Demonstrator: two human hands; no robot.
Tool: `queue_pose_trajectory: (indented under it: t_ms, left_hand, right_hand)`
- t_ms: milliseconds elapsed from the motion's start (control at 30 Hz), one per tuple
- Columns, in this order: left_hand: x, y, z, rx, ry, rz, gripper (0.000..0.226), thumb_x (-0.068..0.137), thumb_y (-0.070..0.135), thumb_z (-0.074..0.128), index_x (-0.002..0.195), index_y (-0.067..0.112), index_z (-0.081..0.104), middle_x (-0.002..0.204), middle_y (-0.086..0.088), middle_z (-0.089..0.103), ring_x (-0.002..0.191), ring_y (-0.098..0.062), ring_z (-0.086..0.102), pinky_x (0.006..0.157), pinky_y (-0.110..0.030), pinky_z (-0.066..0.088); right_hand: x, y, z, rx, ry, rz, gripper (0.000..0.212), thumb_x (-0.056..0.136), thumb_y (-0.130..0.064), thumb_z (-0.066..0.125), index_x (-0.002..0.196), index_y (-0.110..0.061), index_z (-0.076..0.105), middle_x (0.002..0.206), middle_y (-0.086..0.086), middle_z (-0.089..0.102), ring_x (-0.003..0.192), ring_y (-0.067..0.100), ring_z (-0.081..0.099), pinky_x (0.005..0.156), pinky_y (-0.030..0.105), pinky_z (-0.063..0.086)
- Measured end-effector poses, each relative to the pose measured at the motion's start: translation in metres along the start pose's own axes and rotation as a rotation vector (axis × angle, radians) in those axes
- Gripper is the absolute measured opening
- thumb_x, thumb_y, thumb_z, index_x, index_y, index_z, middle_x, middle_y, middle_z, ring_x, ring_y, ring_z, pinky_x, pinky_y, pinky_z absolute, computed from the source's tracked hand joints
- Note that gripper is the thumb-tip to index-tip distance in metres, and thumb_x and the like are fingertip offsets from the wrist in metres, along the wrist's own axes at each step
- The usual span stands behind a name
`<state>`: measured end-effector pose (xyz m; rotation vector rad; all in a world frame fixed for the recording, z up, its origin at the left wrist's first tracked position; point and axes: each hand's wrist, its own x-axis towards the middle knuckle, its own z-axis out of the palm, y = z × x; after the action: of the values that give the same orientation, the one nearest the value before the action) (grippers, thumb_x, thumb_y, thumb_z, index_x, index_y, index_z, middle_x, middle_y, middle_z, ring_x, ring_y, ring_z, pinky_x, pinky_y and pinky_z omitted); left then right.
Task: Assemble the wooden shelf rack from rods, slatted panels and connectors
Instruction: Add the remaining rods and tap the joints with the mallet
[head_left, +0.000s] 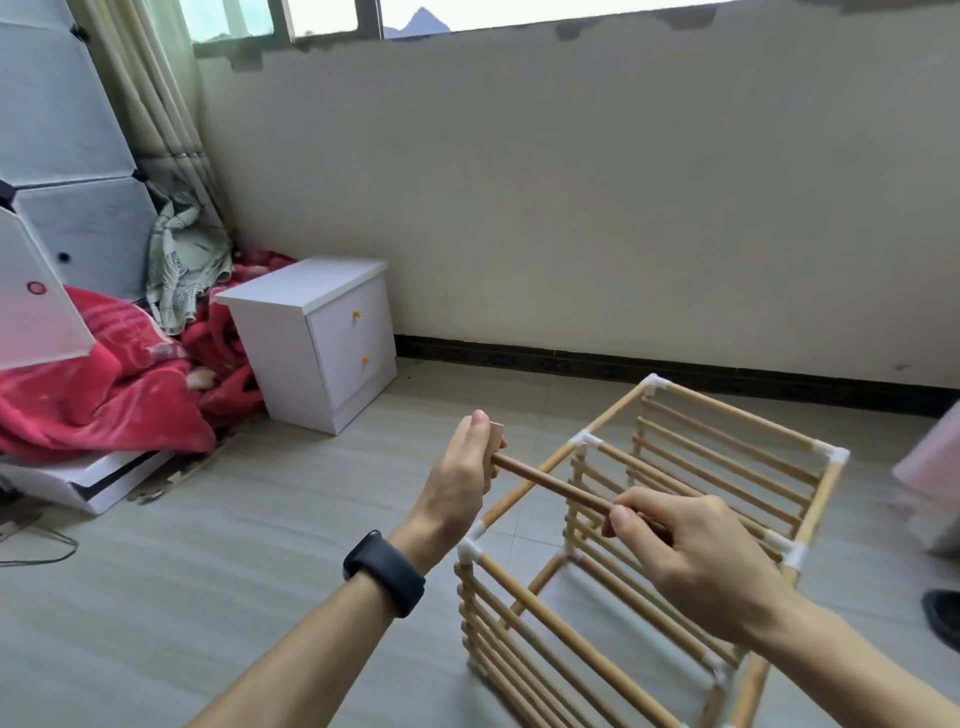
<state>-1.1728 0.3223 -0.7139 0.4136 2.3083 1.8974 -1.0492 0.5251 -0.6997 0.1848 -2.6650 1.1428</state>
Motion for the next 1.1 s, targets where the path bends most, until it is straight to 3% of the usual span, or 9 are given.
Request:
queue_pose_trajectory:
  t_ms: [133,300,467,700,800,900,967,1033,1100]
  left_hand:
    - [-0.011,0.004,0.012,0.086,0.008,0.124,0.063,0.096,0.063,0.024,0.096,0.006,0.049,0.074,0.003,0.04,0.065,-0.01,0.038,0.062,-0.026,0.036]
    - [-0.015,0.006,0.027,0.221,0.045,0.249,0.042,0.1,0.055,0.022,0.079,0.027,0.044,0.068,0.002,0.041,0.057,-0.008,0.037,0.058,-0.036,0.037]
    - [-0.013,0.007,0.038,0.208,0.101,0.31,0.039,0.101,0.052,0.024,0.078,0.028,0.044,0.062,0.005,0.04,0.053,-0.008,0.037,0.051,-0.031,0.035]
    - [-0.004,0.009,0.041,0.26,0.122,0.396,0.037,0.101,0.049,0.024,0.077,0.029,0.044,0.063,0.003,0.041,0.051,-0.006,0.038,0.049,-0.025,0.035]
    - [-0.001,0.005,0.04,0.277,0.052,0.358,0.041,0.1,0.053,0.023,0.078,0.026,0.044,0.065,0.001,0.043,0.054,-0.006,0.039,0.05,-0.026,0.035]
    - [0.001,-0.012,0.033,0.347,-0.146,0.267,0.048,0.099,0.059,0.022,0.082,0.023,0.048,0.069,-0.003,0.046,0.057,-0.013,0.043,0.055,-0.044,0.041]
    - [0.005,-0.03,0.023,0.352,-0.273,0.158,0.056,0.096,0.068,0.022,0.093,0.024,0.057,0.075,0.0,0.056,0.06,-0.008,0.052,0.054,-0.035,0.045]
    - [0.012,-0.055,0.01,0.338,-0.286,0.037,0.061,0.091,0.073,0.021,0.11,0.032,0.062,0.094,0.003,0.064,0.078,-0.003,0.063,0.066,-0.027,0.049]
    - [0.021,-0.089,-0.004,0.349,-0.186,-0.047,0.055,0.093,0.069,0.025,0.119,0.033,0.059,0.112,0.003,0.063,0.102,-0.014,0.062,0.085,-0.039,0.051]
  right_hand:
    - [-0.01,0.009,-0.004,-0.027,-0.006,-0.054,0.02,0.1,-0.029,0.06,0.084,-0.025,0.071,0.063,0.001,0.065,0.055,0.02,0.06,0.045,0.024,0.045]
    - [-0.019,0.017,0.003,0.045,0.065,-0.025,0.023,0.1,-0.029,0.06,0.08,-0.025,0.07,0.062,0.002,0.063,0.055,0.018,0.058,0.046,0.029,0.045]
    - [-0.023,0.02,0.007,0.145,0.074,0.055,0.027,0.101,-0.027,0.059,0.078,-0.017,0.07,0.061,0.005,0.06,0.055,0.018,0.053,0.05,0.032,0.042]
    - [-0.022,0.014,0.002,0.417,-0.022,0.254,0.032,0.102,-0.031,0.056,0.08,-0.01,0.068,0.05,-0.007,0.046,0.045,0.007,0.041,0.045,0.022,0.035]
    - [-0.022,0.014,-0.005,0.386,-0.091,0.274,0.033,0.103,-0.035,0.054,0.083,-0.012,0.068,0.054,-0.006,0.045,0.047,0.011,0.04,0.048,0.025,0.036]
    - [-0.02,0.022,-0.014,0.145,-0.226,0.251,0.034,0.104,-0.042,0.047,0.083,-0.024,0.067,0.067,-0.005,0.05,0.06,0.01,0.045,0.063,0.03,0.041]
    - [-0.021,0.034,-0.019,0.082,-0.251,0.258,0.032,0.104,-0.043,0.047,0.082,-0.029,0.065,0.071,-0.006,0.054,0.064,0.008,0.049,0.066,0.031,0.042]
    - [-0.031,0.051,-0.016,0.08,-0.191,0.287,0.032,0.103,-0.043,0.046,0.08,-0.028,0.063,0.072,-0.004,0.057,0.064,0.008,0.052,0.067,0.036,0.047]
    - [-0.047,0.07,-0.006,0.062,-0.151,0.336,0.036,0.099,-0.05,0.04,0.083,-0.025,0.061,0.074,-0.001,0.061,0.068,0.012,0.057,0.071,0.041,0.053]
